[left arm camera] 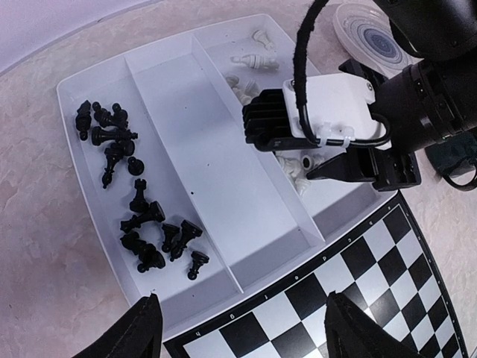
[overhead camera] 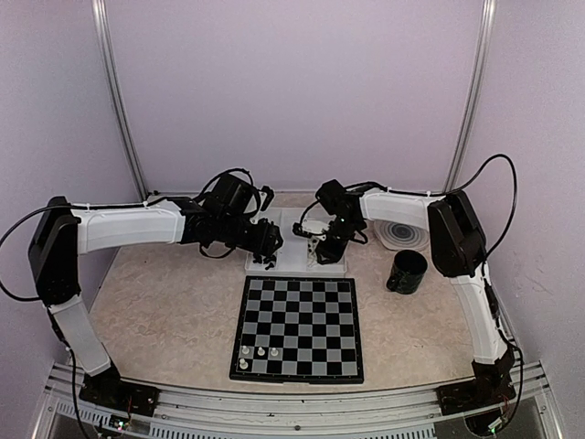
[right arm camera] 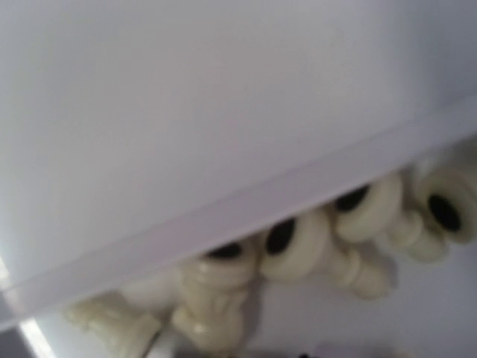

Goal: Set up the chess pieces on the board
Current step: Pick up the pawn from the storage box.

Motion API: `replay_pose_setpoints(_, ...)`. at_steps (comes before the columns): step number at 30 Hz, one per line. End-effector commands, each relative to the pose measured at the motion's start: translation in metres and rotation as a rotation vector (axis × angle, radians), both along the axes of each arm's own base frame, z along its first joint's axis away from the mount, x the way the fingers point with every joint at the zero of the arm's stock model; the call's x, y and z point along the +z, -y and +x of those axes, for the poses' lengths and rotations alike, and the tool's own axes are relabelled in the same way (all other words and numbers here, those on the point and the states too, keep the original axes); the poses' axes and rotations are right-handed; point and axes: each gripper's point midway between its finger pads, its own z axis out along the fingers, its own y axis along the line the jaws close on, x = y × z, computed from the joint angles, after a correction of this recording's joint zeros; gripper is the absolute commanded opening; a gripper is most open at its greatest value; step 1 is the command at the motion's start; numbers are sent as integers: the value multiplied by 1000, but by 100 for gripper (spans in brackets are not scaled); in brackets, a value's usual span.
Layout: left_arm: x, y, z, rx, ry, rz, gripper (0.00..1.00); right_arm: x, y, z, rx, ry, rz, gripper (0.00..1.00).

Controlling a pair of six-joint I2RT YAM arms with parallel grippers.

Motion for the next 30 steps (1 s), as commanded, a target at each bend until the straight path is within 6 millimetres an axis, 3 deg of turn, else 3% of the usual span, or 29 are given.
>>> replay_pose_setpoints(1, 20, -3, -1, 19, 38, -44, 74, -6, 18, -20, -27, -62, -64, 35)
replay_pose_setpoints(6, 19, -4, -4, 20, 37, -46, 74, -9, 21, -28, -26, -86, -68, 30)
replay_pose_setpoints(12, 18, -4, -4, 19, 38, -52, 74, -20, 22, -32, -14, -103, -73, 16)
replay_pose_setpoints(16, 17, -1, -4, 11, 35, -64, 74, -14, 22, -30, -2, -70, -61, 8)
replay_pose_setpoints(20, 14, 3, -2, 11, 18, -97, 74, 18, 21, -26, 14, 0, -29, 4)
replay_pose_setpoints(24, 18, 14, -2, -8, -35, -253, 74, 58, 17, -28, 41, 66, 39, 2)
replay_pose_setpoints(30, 21, 38, -7, -66, -121, -442, 71, 106, -7, -54, 136, 42, 230, 1)
